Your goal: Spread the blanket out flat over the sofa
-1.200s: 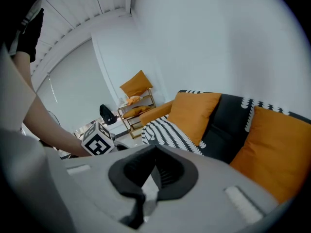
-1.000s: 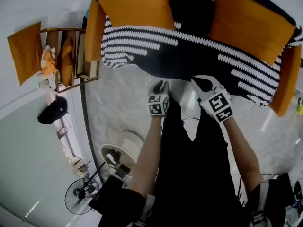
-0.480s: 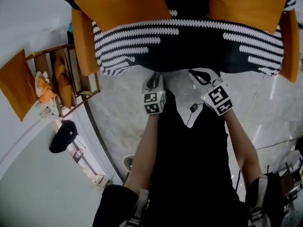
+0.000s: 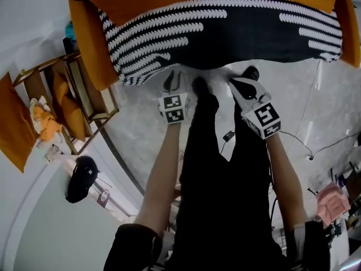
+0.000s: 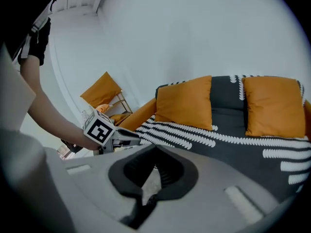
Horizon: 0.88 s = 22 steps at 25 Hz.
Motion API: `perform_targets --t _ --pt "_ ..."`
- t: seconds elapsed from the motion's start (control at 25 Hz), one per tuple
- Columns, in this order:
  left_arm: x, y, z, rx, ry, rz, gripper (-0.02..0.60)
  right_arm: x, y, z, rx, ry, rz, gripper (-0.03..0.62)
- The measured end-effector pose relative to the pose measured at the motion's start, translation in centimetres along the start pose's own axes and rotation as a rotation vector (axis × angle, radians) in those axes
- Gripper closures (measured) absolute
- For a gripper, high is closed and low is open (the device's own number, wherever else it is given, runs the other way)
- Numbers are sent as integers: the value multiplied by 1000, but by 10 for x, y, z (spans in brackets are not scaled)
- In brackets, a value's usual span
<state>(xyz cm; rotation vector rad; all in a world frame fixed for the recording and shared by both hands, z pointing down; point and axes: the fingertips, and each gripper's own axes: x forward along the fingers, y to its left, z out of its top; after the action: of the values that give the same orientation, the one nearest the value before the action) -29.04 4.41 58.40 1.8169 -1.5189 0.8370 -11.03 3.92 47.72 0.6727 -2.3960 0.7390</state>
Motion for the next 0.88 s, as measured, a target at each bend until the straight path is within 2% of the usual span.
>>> perform_targets --t 0.08,0.2,0.4,0.52,0.68,0.88 --pt "4 24 -25 -12 26 10 477 15 15 -7 0 12 -2 591" --pt "16 35 -59 -38 81 15 477 23 17 -13 -12 16 -5 591" --pt "50 79 -112 -78 102 -3 460 77 29 -22 -35 27 13 591" --pt "73 89 -140 -102 140 -6 440 89 28 -31 -37 40 17 591" --pt "106 85 -154 -114 175 13 437 85 12 -42 -32 43 24 591" --pt "148 55 -139 -69 225 19 423 57 -19 -34 -36 31 30 591"
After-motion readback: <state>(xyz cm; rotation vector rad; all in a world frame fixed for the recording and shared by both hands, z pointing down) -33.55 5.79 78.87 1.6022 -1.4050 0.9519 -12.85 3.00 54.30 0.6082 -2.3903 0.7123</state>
